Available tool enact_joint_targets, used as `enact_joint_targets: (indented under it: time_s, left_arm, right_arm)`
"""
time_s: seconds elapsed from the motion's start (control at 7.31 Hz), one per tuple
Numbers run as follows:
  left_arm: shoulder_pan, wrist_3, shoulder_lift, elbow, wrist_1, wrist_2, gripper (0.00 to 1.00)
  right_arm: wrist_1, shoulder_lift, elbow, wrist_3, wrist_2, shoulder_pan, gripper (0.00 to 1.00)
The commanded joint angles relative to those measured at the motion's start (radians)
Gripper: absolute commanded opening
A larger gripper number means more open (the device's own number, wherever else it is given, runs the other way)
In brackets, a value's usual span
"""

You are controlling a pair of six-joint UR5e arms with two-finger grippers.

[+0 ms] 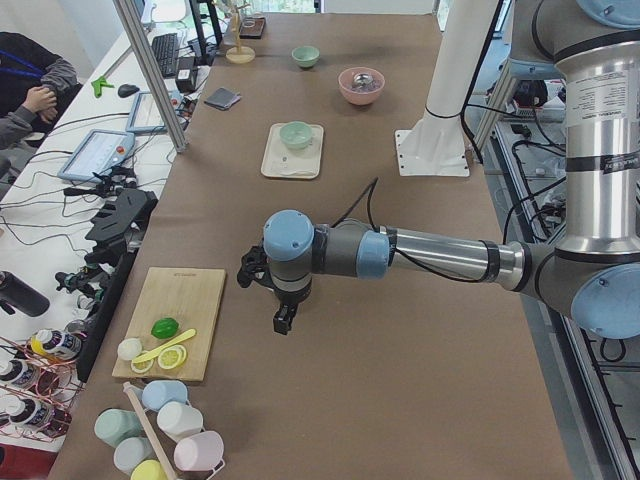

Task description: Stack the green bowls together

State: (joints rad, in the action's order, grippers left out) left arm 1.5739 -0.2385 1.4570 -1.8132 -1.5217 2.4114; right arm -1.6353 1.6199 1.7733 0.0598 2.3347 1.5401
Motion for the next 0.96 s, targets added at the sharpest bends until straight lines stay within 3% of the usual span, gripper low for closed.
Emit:
enact_joint_targets:
  time_s: [0.0, 0.82]
  left_arm:
    - [0.001, -0.007, -0.012, -0.006, -0.015, -0.003, 0.99]
    - [-0.003, -0.001, 0.033, 0.001, -0.015, -0.011, 0.99]
  right_arm:
    - [0.0, 0.0, 0.002, 0.0, 0.0, 0.0, 1.0]
    - [0.0, -0.064, 0.052, 0.002, 0.008, -0.005, 1.0]
